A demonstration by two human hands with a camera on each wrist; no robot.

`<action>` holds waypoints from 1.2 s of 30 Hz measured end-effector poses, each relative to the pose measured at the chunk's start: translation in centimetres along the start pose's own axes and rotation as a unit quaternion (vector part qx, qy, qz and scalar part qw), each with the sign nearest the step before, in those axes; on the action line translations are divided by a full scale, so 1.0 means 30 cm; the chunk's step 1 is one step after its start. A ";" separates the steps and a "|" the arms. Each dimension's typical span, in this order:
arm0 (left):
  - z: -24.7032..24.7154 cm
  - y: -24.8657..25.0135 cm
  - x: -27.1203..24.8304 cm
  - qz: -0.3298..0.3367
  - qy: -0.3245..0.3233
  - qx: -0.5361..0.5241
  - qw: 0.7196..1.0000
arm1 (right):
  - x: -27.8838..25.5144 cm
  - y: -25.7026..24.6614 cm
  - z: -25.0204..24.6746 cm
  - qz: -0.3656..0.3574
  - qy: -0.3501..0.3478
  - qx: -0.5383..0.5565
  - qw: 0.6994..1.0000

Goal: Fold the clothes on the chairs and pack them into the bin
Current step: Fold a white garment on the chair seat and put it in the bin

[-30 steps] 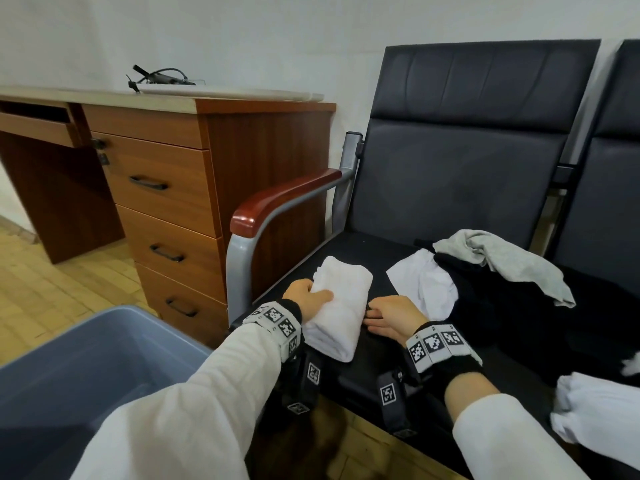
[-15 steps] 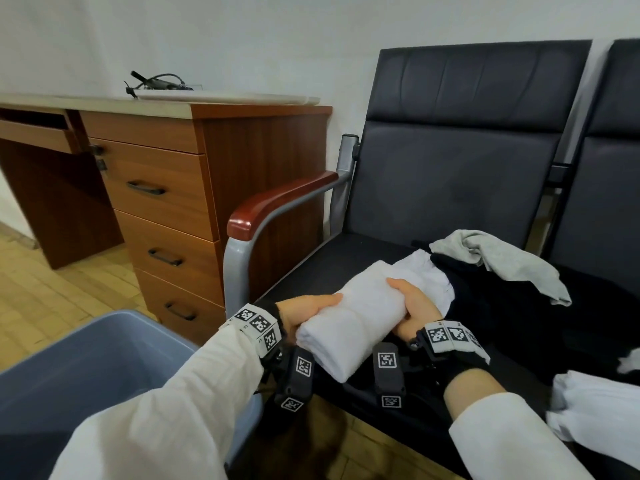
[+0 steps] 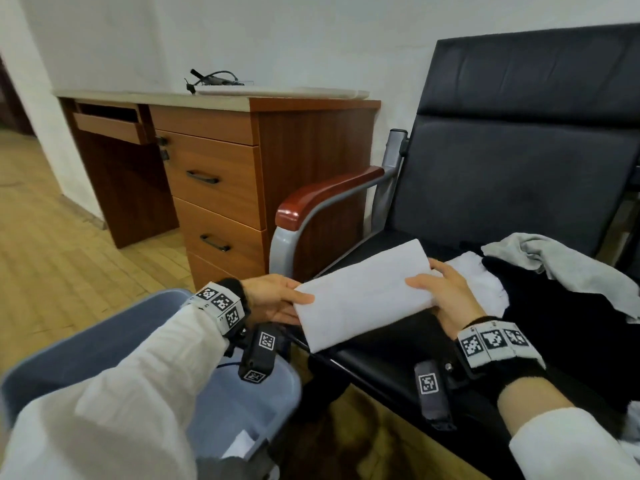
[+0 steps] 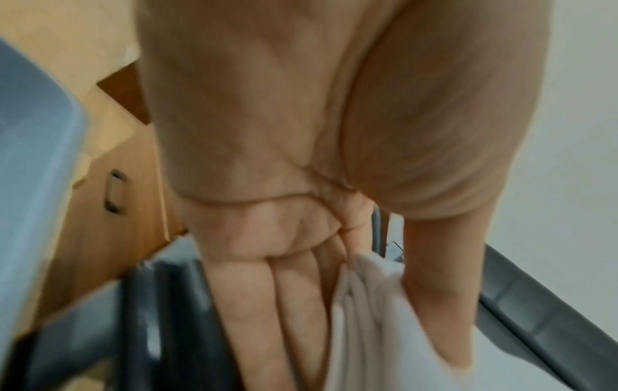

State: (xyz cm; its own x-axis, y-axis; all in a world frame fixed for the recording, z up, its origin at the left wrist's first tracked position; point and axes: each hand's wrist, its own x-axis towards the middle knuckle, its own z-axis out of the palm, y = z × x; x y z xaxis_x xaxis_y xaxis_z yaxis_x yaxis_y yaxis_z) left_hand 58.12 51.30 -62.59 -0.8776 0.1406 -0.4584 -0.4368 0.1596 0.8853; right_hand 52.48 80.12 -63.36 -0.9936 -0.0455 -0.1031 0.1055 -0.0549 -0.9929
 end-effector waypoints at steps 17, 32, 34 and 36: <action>-0.421 -0.749 -0.199 -0.213 0.178 -0.065 0.958 | -0.159 0.391 0.800 -0.093 -0.268 -0.564 0.776; -0.402 -1.080 -0.058 -0.376 0.054 0.288 0.879 | 0.089 0.898 1.008 0.063 -0.373 -0.724 0.577; -0.397 -1.113 -0.041 -0.399 0.022 0.312 0.862 | 0.019 0.799 1.022 0.058 -0.351 -0.744 0.566; -0.404 -1.156 -0.019 -0.412 -0.005 0.321 0.853 | -0.041 0.718 1.018 0.044 -0.371 -0.751 0.545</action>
State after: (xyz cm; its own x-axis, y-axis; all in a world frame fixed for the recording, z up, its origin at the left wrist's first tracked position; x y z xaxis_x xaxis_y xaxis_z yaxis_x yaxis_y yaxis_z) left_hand 71.36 33.83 -92.07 -0.3211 -0.2706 -0.9075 -0.7037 0.7095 0.0374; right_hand 57.18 48.54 -82.82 -0.6392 -0.4034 -0.6548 -0.5530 0.8328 0.0268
